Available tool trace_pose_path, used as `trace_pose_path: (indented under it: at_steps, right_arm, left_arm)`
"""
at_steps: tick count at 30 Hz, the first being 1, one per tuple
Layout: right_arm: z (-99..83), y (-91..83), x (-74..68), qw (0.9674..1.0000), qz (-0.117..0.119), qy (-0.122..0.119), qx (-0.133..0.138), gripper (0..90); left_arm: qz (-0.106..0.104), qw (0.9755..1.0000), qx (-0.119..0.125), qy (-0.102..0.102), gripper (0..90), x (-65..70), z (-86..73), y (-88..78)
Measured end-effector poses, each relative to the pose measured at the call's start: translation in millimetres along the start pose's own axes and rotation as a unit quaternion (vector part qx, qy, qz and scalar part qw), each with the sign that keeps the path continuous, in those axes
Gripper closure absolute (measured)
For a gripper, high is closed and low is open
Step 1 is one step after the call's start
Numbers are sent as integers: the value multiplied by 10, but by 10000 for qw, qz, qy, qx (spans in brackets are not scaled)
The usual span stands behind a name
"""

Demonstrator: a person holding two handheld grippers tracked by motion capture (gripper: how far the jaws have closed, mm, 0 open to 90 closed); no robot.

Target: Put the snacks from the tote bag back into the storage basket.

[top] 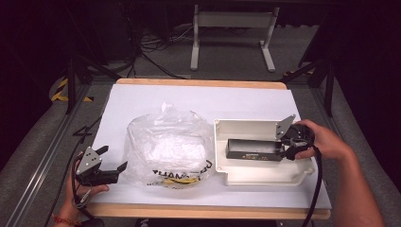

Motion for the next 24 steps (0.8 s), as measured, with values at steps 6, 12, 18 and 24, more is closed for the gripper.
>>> trace_pose_path:
  at_steps: [6, 12, 18, 24]
  right_arm:
    - [31, -60, -26, 9997, -109, -21, 209, 365]
    - [95, -133, -62, 9984, -247, 9, 515, 357]
    - [160, -214, -79, 9952, -517, 141, 824, 341]
    - [150, -257, -84, 9923, -729, 371, 925, 351]
  left_arm:
    - [-3, 10000, 2, 1, 93, 0, 0, -1]
    - [-5, 10000, 6, -18, 93, 1, 0, -1]
    - [-15, 10000, 13, -8, 93, 3, 4, -4]
    - [-20, 10000, 22, -23, 93, -1, 2, -2]
Point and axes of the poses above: each handheld gripper's, and its own axes: y roughly forward along the jaws, z roughly out of its top, x roughly to its right, the point moved 9 cm from there along y, roughly forward along the jaws, and after that the axes turned 7 degrees about z, right-handed, at the moved point
